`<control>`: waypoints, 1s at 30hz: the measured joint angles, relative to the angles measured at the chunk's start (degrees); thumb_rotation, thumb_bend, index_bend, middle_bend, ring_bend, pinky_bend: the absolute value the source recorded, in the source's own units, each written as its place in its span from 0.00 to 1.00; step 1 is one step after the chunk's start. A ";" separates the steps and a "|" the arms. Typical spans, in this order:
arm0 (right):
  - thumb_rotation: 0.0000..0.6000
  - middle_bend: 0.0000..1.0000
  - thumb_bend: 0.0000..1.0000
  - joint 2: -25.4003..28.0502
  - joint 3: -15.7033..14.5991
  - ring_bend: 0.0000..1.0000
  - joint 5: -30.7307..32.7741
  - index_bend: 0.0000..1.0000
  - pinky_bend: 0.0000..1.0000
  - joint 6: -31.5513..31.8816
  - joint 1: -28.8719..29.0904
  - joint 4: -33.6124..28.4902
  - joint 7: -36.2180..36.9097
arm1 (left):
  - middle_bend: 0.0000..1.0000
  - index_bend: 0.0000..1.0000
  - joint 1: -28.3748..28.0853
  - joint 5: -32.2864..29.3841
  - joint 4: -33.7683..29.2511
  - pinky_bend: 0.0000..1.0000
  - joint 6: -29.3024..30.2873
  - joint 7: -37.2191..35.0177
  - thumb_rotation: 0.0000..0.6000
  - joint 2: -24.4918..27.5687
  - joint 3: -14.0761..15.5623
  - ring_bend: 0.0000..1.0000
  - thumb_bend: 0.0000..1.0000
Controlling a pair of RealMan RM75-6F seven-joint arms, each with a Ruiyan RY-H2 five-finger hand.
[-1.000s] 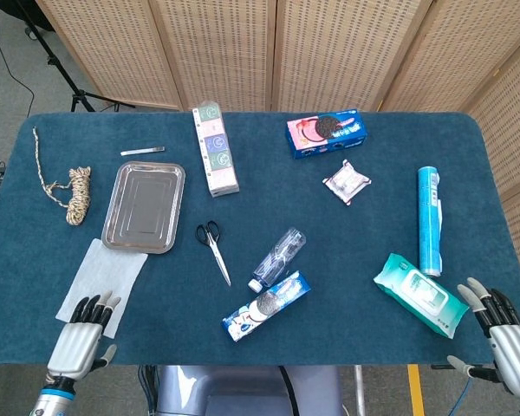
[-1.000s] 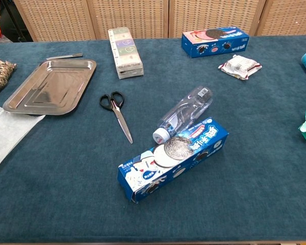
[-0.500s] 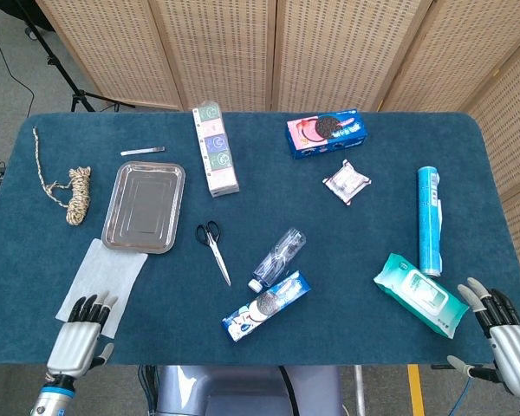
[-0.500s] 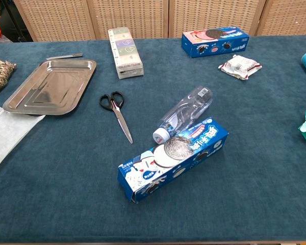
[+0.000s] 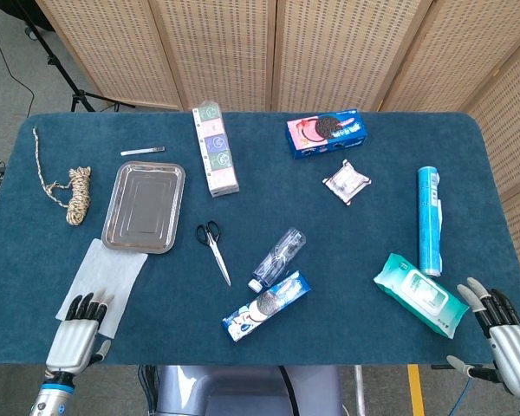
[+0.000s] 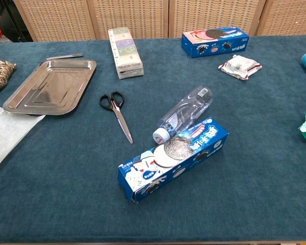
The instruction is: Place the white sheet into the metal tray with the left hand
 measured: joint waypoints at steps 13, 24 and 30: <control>1.00 0.00 0.00 -0.06 0.01 0.00 -0.33 0.00 0.00 0.41 -0.13 0.18 0.16 | 0.00 0.28 -0.72 -0.27 1.42 0.00 -0.37 -1.45 0.95 -1.29 -0.72 0.00 0.36; 1.00 0.00 0.00 -0.06 0.07 0.00 -0.35 0.00 0.00 0.71 -0.24 0.28 0.35 | 0.00 0.32 -1.16 -0.27 1.29 0.00 -0.23 -1.81 0.96 -1.77 -1.07 0.00 0.38; 1.00 0.00 0.00 -0.09 0.07 0.00 -0.43 0.00 0.00 0.71 -0.24 0.32 0.33 | 0.00 0.33 -1.24 -0.72 1.73 0.00 -0.45 -1.60 0.97 -2.08 -1.07 0.00 0.39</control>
